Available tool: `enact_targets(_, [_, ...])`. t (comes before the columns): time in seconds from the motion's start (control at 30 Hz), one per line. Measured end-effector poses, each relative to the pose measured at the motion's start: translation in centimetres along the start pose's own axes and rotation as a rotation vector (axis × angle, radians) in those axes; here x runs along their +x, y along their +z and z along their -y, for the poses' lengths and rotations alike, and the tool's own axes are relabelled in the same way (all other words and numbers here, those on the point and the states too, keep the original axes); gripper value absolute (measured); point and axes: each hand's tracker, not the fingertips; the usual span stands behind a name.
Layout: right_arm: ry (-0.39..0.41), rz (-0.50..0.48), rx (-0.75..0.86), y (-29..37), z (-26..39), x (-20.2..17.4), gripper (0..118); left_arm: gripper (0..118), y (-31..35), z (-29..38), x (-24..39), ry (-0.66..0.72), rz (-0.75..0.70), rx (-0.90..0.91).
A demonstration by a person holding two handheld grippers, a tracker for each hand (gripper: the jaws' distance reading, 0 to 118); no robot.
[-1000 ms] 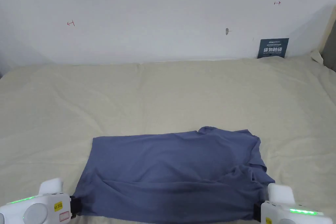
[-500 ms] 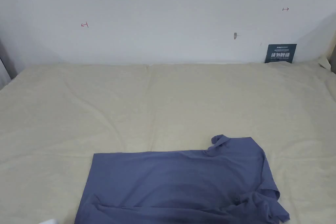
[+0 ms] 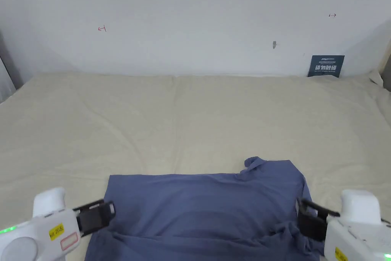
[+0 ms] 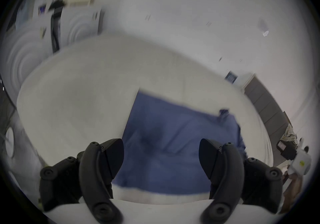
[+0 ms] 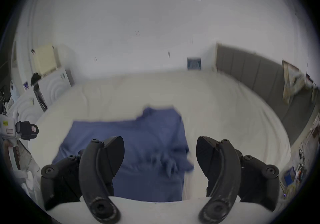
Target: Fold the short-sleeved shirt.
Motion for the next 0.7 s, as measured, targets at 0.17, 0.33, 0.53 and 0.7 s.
enact_targets(0.17, [0.034, -0.013, 0.19, 2.1, -4.1, -2.2, 89, 92, 3.1, -2.6, 5.0, -0.125, 0.012, 0.284])
enact_targets(0.33, [0.099, 0.061, 0.281, 2.4, -4.8, -4.0, 0, 31, 3.5, -2.2, 7.3, -0.21, 0.028, 0.433])
enact_targets(0.53, [0.069, 0.063, 0.255, 0.4, -5.0, -4.1, 0, 0, 1.2, -2.3, 6.9, -0.189, 0.037, 0.371])
enact_targets(0.7, [0.076, 0.051, 0.216, -1.9, -5.1, -3.8, 0, 0, -3.6, -4.2, 5.7, -0.204, 0.012, 0.186])
